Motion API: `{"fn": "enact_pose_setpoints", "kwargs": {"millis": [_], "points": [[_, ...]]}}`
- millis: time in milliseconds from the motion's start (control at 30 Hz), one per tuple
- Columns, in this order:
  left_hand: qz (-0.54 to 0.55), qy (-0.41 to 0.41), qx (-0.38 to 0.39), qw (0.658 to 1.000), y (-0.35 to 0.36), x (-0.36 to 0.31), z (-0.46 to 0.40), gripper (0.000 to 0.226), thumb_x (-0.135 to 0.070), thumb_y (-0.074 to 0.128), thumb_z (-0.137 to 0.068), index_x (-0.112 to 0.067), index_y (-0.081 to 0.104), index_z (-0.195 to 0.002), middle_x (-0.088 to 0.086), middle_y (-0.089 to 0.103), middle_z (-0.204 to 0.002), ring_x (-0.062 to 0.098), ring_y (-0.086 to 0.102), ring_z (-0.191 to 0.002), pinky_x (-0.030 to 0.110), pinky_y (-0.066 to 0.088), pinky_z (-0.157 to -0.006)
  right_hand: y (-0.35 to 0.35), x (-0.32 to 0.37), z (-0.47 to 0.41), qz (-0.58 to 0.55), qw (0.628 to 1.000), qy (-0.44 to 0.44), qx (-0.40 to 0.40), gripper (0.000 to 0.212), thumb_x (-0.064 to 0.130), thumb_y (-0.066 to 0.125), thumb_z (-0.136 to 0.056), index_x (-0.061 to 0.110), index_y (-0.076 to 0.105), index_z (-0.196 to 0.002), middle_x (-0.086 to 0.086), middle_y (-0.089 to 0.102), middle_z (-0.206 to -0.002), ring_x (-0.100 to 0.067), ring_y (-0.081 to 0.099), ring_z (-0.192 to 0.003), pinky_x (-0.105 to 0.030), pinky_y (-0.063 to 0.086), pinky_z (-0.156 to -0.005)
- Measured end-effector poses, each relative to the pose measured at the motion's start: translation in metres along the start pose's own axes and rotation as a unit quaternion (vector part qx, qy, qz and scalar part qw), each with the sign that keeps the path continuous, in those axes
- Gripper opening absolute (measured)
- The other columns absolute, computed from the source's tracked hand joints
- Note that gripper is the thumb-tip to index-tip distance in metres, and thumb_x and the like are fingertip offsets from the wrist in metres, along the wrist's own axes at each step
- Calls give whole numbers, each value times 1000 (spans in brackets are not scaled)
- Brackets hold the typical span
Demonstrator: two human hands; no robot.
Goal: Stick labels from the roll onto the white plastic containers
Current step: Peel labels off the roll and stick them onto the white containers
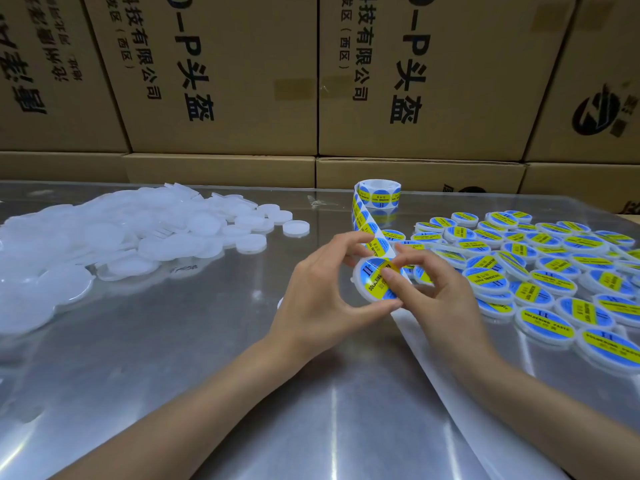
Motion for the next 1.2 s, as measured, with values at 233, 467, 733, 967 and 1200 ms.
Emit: {"fn": "enact_pose_setpoints", "kwargs": {"millis": [233, 467, 733, 967, 1200], "points": [[-3, 8, 0, 1000, -3, -1, -1, 62, -32, 89, -60, -11, 59, -111, -6, 66, -100, 3, 62, -89, 26, 51, -82, -1, -3, 0, 51, 999, 3, 3, 34, 20, 73, -78, 38, 62, -104, 20, 25, -142, -7, 61, -105, -11, 49, -84], [-17, 45, 15, 999, 1, -8, 2, 62, -34, 85, -65, -9, 60, -116, -4, 65, -107, 9, 62, -93, 30, 50, -85, 11, -4, -1, -23, 986, 120, 111, 37, 49, 66, -61, 28, 65, -92, 8, 62, -60, -8, 56, -47, -21, 50, -46], [-69, 67, 110, 989, 13, -9, 7, 69, -40, 69, -76, -7, 50, -134, 3, 50, -139, 13, 43, -131, 31, 35, -109, 14, -12, 3, -55, 977, 185, 93, 68, 53, 36, -94, 18, 54, -39, -4, 46, -35, -16, 40, -28, -15, 32, -36], [-119, 133, 86, 980, 17, -12, 7, 31, -23, 67, -80, -8, 72, -107, 4, 67, -117, 22, 59, -116, 32, 39, -102, 13, -26, 3, -145, 951, 265, 63, 59, 46, 38, -97, 23, 56, -45, 1, 34, -32, -9, 26, -27, -18, 22, -32], [-135, 159, 35, 977, 11, -4, 7, 16, -10, 69, -79, -11, 77, -93, 0, 72, -103, 18, 67, -102, 31, 51, -89, 2, -23, -5, -65, 964, 251, 62, 29, 33, 53, -94, 16, 57, -71, 2, 51, -43, -7, 43, -34, -14, 36, -36]]}}
Point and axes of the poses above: each hand's wrist, its own z-axis away from the middle knuckle, its own y-axis out of the palm, x = y × z, the point moved 6 cm from there along -z, towards the middle knuckle
